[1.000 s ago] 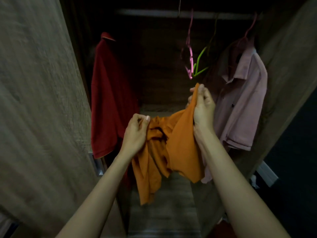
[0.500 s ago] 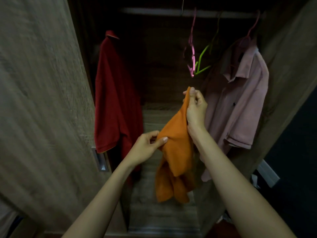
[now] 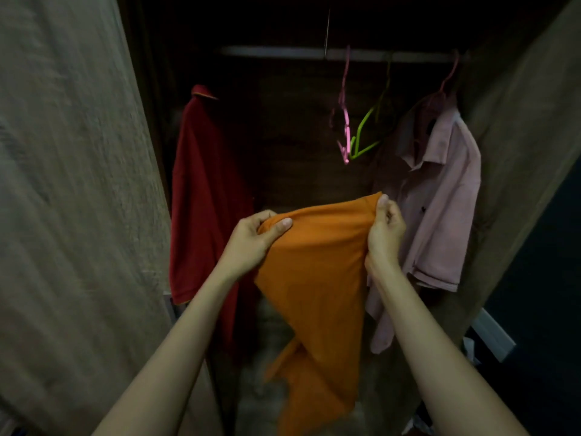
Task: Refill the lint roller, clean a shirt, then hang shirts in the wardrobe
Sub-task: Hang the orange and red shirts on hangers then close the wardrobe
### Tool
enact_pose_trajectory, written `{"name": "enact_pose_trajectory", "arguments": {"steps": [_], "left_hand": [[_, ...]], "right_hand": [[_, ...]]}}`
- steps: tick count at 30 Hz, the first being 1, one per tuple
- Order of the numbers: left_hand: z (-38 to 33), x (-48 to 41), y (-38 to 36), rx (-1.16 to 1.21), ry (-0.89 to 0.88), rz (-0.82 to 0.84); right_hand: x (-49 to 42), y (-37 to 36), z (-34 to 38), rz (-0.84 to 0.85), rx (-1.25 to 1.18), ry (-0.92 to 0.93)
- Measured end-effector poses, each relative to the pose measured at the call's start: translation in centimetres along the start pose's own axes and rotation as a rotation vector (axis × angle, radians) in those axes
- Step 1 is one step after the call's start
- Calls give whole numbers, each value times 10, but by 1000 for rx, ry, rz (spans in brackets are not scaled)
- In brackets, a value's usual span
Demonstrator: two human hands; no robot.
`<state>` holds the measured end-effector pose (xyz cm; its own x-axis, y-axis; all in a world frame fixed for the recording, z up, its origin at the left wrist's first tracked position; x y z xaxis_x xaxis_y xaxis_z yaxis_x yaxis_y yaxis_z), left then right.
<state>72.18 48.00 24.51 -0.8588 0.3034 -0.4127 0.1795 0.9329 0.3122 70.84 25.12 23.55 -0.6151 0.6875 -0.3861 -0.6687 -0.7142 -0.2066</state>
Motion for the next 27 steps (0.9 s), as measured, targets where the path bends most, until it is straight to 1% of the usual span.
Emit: {"name": "enact_pose_trajectory", "arguments": {"steps": [7, 9, 11, 13, 16, 18, 20, 22, 24, 27], "left_hand": [[5, -10, 12, -68, 32, -68], [1, -14, 13, -119, 69, -45], [-5, -18, 12, -194, 70, -28], [-12, -21, 11, -201, 35, -45], [-15, -24, 10, -116, -43, -53], [-16, -24, 10, -70, -142, -14], [-19, -22, 8, -51, -217, 66], [-22, -20, 3, -13, -146, 193], [-24, -17, 0, 54, -11, 295], [-31, -12, -6, 212, 96, 327]], "right_hand": [[9, 2, -1, 27, 28, 96], [11, 2, -3, 18, 51, 134], [12, 1, -5, 16, 62, 143], [13, 0, -6, 11, 69, 151], [12, -1, -2, -25, 70, 156], [11, 1, 0, -55, 50, 147], [9, 4, 3, -76, 45, 147], [8, 6, 5, -87, 49, 144], [7, 8, 5, -88, 47, 135], [6, 7, 4, -53, 54, 130]]}}
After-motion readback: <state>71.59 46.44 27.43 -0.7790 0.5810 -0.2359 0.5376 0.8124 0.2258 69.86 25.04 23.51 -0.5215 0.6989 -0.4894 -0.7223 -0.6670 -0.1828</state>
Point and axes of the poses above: each hand's wrist, its own x-axis away from the middle knuckle, its own y-axis out of the back of the hand, z = x × y, the point moved 2 cm from there along -x, towards the middle knuckle, and after that the axes turned 1 degree about -y, right-handed, at the moved point
